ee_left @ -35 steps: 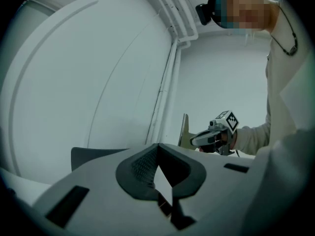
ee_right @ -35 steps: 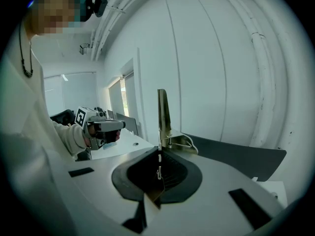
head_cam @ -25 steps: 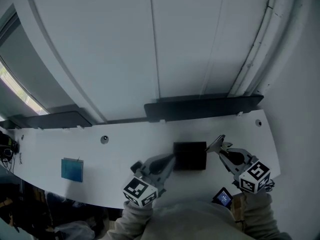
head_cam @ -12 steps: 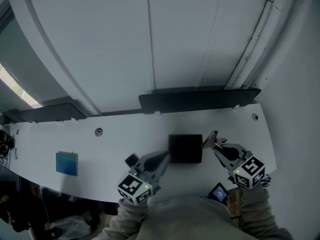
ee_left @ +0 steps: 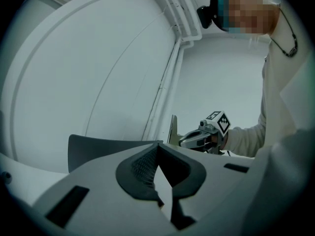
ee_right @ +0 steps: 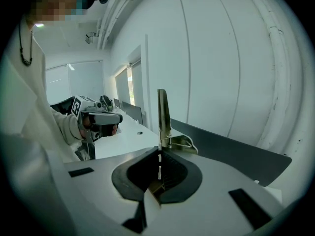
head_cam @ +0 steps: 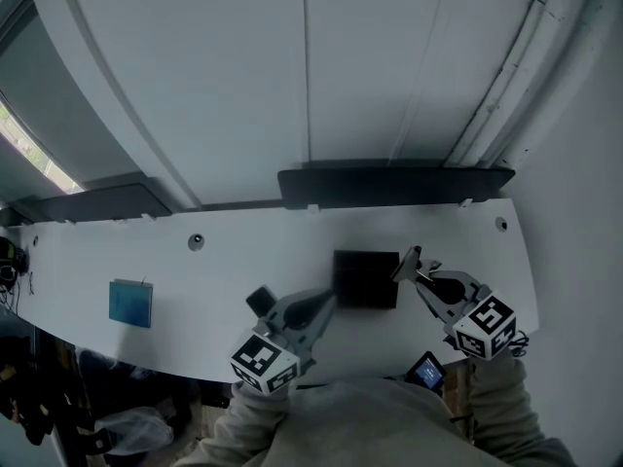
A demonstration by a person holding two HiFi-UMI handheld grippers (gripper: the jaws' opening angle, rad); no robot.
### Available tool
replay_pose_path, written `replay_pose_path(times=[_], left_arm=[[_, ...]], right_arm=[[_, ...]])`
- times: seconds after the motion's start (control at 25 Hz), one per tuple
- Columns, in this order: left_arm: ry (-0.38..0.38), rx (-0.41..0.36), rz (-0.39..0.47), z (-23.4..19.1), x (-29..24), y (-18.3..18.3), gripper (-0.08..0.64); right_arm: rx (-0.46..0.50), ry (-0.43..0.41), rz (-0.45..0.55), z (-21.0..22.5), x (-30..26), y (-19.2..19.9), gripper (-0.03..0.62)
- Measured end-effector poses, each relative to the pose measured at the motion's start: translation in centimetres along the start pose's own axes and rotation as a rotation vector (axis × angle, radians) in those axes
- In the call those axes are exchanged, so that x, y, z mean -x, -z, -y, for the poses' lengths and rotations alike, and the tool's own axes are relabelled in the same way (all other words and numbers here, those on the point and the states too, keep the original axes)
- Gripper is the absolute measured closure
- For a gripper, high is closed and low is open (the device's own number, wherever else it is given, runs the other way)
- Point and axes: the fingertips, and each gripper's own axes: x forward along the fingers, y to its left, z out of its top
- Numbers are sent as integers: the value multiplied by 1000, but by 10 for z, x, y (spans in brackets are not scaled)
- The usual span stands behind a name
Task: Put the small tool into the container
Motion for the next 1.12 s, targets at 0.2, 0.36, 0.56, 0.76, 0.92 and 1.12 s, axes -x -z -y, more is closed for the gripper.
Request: replay_pose_path(times=[0.2, 0.36, 0.56, 0.76, 0.92, 1.12], left_arm=[[-8, 12, 7, 2, 9, 5, 565], [-17, 24, 12, 2, 17, 11, 565], [-31, 36, -1, 2, 26, 17, 565], [-66, 54, 14, -5, 39, 19, 565], [-81, 56, 18, -7, 44, 19, 565], [-102, 55, 18, -12, 51, 20, 565]], right_arm=[[14, -5, -33, -2, -6, 7, 571], [48, -8, -80, -3, -15, 17, 571], [100, -6, -129, -1, -25, 22, 571], [73, -32, -117, 3, -34, 17, 571], [94, -40, -140, 8, -43, 20, 571], [118, -48, -179, 13, -54, 27, 571]])
